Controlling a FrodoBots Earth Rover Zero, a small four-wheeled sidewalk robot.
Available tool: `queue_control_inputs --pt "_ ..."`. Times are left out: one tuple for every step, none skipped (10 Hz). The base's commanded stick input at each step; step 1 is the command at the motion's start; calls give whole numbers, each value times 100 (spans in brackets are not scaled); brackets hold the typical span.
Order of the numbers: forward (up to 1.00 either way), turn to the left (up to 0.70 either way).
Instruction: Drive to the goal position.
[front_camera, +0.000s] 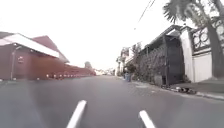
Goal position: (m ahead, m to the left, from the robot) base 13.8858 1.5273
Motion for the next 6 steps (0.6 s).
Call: queue_control_inputs --pt "100 -40" --pt "100 -38" --pt "100 0" --pt "100 0" --pt "100 0" --pt "100 0"
